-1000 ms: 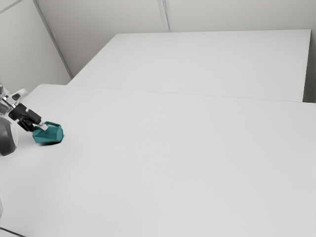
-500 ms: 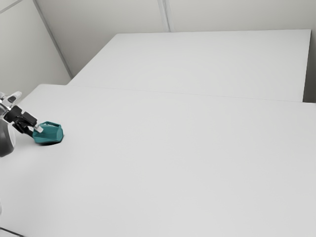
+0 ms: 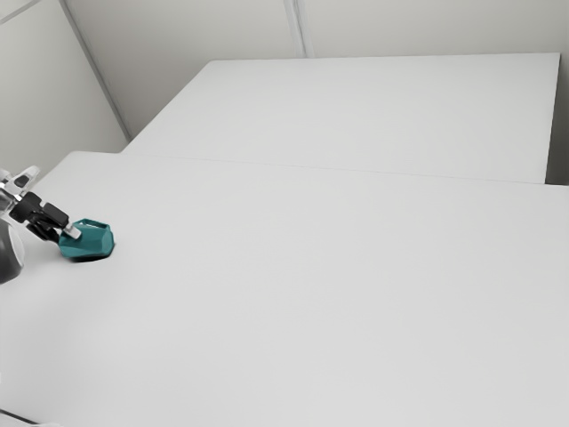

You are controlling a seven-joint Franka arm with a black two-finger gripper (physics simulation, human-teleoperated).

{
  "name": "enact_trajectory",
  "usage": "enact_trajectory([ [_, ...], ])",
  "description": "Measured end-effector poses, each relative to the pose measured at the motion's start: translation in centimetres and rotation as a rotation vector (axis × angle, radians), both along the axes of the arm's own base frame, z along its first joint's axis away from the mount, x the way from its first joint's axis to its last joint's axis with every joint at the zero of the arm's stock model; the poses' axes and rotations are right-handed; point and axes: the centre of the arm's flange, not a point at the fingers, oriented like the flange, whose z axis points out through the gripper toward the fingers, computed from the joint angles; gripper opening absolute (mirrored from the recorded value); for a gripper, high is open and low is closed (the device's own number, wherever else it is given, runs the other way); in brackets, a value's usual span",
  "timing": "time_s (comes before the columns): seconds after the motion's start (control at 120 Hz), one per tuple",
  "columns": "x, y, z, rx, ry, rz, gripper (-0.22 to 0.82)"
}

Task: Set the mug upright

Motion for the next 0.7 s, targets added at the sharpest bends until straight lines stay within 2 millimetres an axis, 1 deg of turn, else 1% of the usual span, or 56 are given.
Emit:
enact_trajectory([
  [0.167,0.1,0.0,-0.1,-0.016,-0.018,0.003,0.45],
  [0.475,0.9,-1.0,-0.2,-0.072,-0.067,0.004,0.3],
  [0.558,1.3,-1.3,0.1,-0.084,-0.083,0.001,0.23],
  [0.65,1.7,-1.8,0.4,-0.098,-0.099,-0.007,0.1],
  [0.7,1.9,-2.0,0.6,-0.104,-0.107,-0.011,0.05],
])
